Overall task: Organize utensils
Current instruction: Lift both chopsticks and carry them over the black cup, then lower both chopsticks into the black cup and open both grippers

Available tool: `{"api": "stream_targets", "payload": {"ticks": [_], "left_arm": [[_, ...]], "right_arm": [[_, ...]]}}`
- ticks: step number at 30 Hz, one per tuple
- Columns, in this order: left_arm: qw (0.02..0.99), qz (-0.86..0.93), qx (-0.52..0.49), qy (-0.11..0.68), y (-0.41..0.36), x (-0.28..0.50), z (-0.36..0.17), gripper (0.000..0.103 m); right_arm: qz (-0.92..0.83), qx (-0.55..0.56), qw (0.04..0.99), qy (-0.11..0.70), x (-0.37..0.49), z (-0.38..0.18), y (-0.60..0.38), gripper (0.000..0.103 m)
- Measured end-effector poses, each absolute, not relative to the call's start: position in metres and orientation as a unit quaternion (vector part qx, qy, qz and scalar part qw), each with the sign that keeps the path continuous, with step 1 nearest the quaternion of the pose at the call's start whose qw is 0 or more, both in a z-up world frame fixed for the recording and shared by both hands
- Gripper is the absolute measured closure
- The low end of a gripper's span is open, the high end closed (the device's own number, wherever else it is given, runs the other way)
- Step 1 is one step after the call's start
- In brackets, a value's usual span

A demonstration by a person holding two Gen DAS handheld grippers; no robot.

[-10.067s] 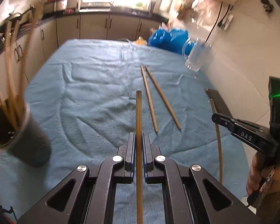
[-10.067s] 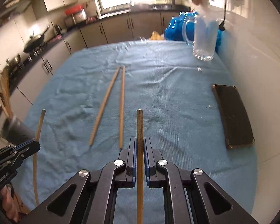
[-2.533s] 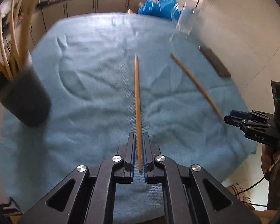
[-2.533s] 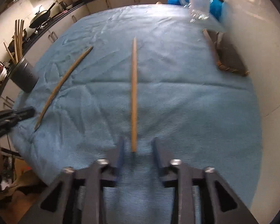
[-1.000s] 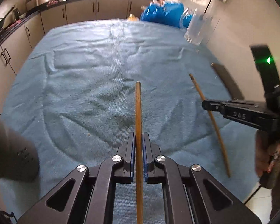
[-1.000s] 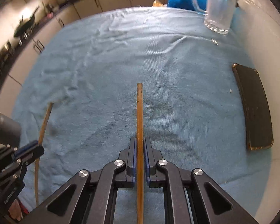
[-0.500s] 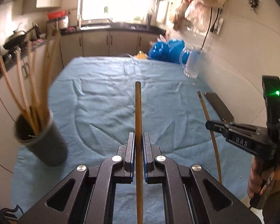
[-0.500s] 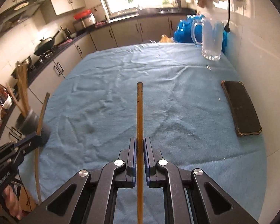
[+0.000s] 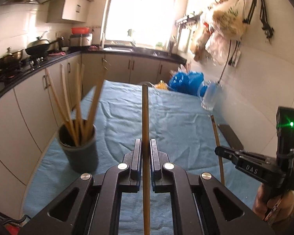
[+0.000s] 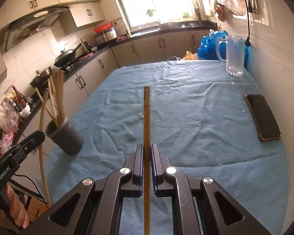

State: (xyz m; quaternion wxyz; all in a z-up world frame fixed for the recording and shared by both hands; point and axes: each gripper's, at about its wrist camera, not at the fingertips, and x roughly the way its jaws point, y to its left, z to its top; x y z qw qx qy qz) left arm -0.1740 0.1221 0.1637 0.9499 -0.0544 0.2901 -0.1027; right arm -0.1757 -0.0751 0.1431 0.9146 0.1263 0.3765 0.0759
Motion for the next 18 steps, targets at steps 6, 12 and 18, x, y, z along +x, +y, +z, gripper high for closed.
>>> {"api": "stream_targets", "payload": {"ticks": [6, 12, 18], "left_arm": [[0.961, -0.088, -0.062, 0.255, 0.136, -0.19, 0.18, 0.096], [0.964, -0.083, -0.067, 0.242, 0.143, -0.198, 0.186, 0.096], [0.966, -0.079, -0.079, 0.234, 0.156, -0.2, 0.19, 0.096]], "right_arm": [[0.094, 0.121, 0.925, 0.349, -0.186, 0.159, -0.057, 0.095], [0.103, 0.117, 0.929, 0.336, -0.192, 0.167, -0.047, 0.095], [0.112, 0.121, 0.932, 0.324, -0.191, 0.174, -0.04, 0.095]]}}
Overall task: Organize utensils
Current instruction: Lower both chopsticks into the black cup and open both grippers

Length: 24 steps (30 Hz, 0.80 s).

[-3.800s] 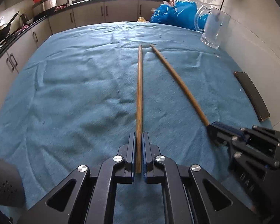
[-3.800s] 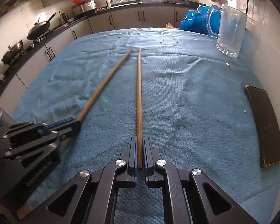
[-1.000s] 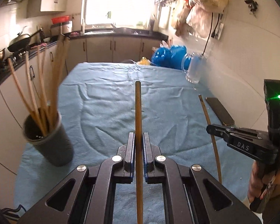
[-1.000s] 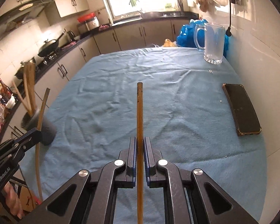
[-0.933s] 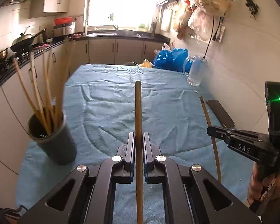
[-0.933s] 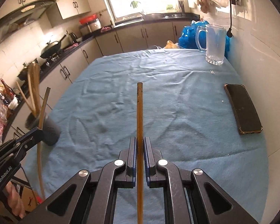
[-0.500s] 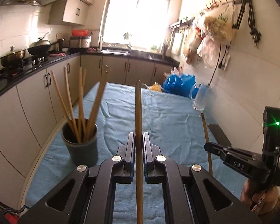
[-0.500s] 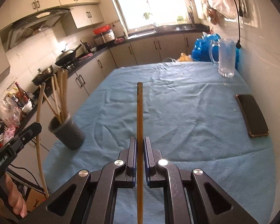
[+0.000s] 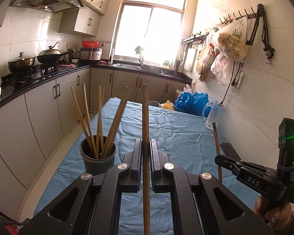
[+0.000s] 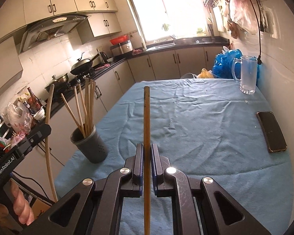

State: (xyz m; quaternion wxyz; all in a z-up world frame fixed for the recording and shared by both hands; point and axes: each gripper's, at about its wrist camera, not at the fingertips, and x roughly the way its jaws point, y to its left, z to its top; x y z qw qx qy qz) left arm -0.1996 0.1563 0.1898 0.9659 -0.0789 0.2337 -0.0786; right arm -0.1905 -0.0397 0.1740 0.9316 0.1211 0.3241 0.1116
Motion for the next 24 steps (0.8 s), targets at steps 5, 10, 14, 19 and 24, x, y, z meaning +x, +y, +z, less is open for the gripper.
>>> {"api": "stream_targets", "payload": {"ticks": [5, 10, 14, 19, 24], "left_arm": [[0.968, -0.068, -0.095, 0.224, 0.174, -0.196, 0.196, 0.096], [0.967, -0.052, -0.122, 0.218, 0.206, -0.184, 0.203, 0.096], [0.967, -0.037, -0.139, 0.209, 0.234, -0.17, 0.211, 0.096], [0.967, -0.027, -0.168, 0.19, 0.264, -0.149, 0.22, 0.096], [0.968, -0.022, -0.188, 0.165, 0.281, -0.122, 0.225, 0.096]], "right_arm": [[0.122, 0.125, 0.933, 0.313, -0.183, 0.182, -0.029, 0.095], [0.142, 0.126, 0.934, 0.301, -0.168, 0.194, -0.011, 0.095], [0.163, 0.131, 0.936, 0.285, -0.152, 0.206, 0.008, 0.095], [0.19, 0.151, 0.934, 0.261, -0.122, 0.222, 0.035, 0.095], [0.212, 0.187, 0.931, 0.23, -0.094, 0.234, 0.06, 0.095]]}}
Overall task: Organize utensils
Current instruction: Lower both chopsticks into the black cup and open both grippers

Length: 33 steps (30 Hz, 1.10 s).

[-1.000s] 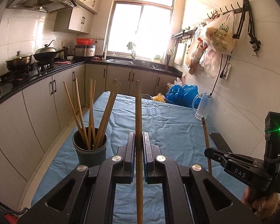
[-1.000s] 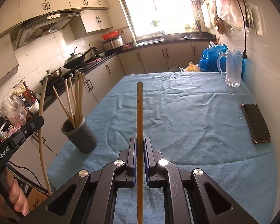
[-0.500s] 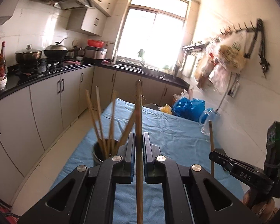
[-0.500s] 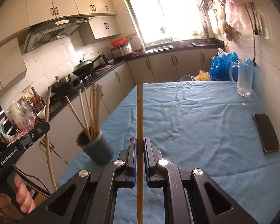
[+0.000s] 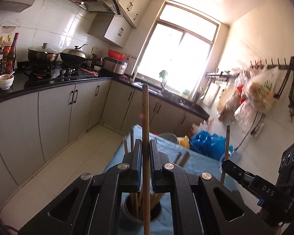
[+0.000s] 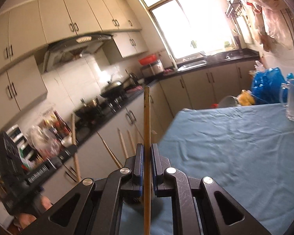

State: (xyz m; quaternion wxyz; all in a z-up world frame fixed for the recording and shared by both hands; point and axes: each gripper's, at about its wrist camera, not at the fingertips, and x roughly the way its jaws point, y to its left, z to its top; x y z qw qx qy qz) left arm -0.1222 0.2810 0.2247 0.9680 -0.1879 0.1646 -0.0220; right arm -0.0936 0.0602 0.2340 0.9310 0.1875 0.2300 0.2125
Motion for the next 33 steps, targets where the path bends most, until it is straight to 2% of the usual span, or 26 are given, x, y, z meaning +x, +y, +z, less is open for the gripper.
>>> {"api": "stream_targets", "payload": {"ticks": [5, 13, 22, 33], "left_arm": [[0.968, -0.028, -0.196, 0.156, 0.285, -0.093, 0.219, 0.096], [0.975, -0.028, -0.176, 0.13, 0.279, -0.059, 0.205, 0.096], [0.98, -0.016, -0.146, 0.137, 0.272, -0.044, 0.183, 0.096], [0.976, -0.005, -0.156, 0.15, 0.275, -0.05, 0.173, 0.096]], "right_arm": [[0.212, 0.214, 0.933, 0.196, -0.07, 0.234, 0.082, 0.095], [0.167, 0.188, 0.957, 0.145, -0.053, 0.22, 0.106, 0.095], [0.151, 0.155, 0.965, 0.148, -0.048, 0.2, 0.117, 0.095], [0.149, 0.144, 0.967, 0.151, -0.058, 0.193, 0.116, 0.094]]}}
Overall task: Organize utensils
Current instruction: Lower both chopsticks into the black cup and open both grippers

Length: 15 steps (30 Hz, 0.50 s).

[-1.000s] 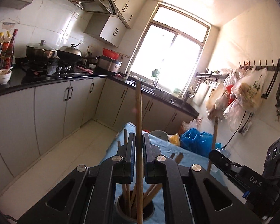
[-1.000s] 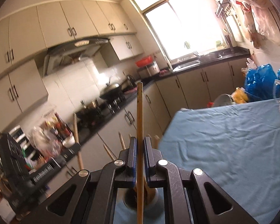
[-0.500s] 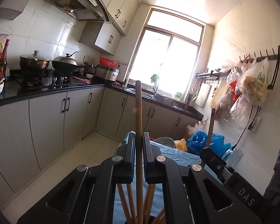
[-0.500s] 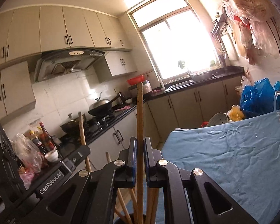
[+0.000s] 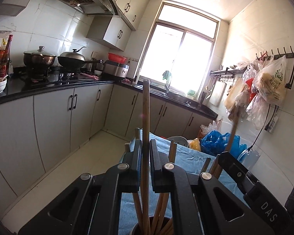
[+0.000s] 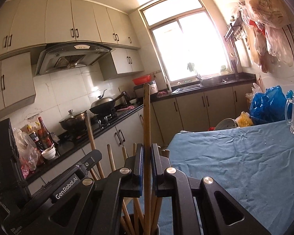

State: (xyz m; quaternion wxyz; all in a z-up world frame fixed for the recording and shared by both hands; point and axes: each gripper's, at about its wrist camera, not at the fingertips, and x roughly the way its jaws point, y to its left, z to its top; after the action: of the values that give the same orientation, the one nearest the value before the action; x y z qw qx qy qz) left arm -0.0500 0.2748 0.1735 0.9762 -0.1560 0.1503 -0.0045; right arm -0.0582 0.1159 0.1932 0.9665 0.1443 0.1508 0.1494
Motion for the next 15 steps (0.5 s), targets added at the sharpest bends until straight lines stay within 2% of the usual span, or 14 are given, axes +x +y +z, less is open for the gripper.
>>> {"api": "stream_targets", "payload": {"ticks": [8, 12, 15], "left_arm": [[0.975, -0.001, -0.161, 0.153, 0.278, -0.059, 0.177, 0.096], [0.975, 0.007, -0.158, 0.155, 0.279, -0.067, 0.18, 0.096], [0.975, 0.015, -0.153, 0.16, 0.278, -0.074, 0.182, 0.096]], "right_arm": [[0.15, 0.147, 0.966, 0.151, -0.062, 0.195, 0.112, 0.093], [0.145, 0.153, 0.966, 0.147, -0.067, 0.199, 0.107, 0.081], [0.142, 0.154, 0.967, 0.144, -0.073, 0.203, 0.103, 0.078]]}}
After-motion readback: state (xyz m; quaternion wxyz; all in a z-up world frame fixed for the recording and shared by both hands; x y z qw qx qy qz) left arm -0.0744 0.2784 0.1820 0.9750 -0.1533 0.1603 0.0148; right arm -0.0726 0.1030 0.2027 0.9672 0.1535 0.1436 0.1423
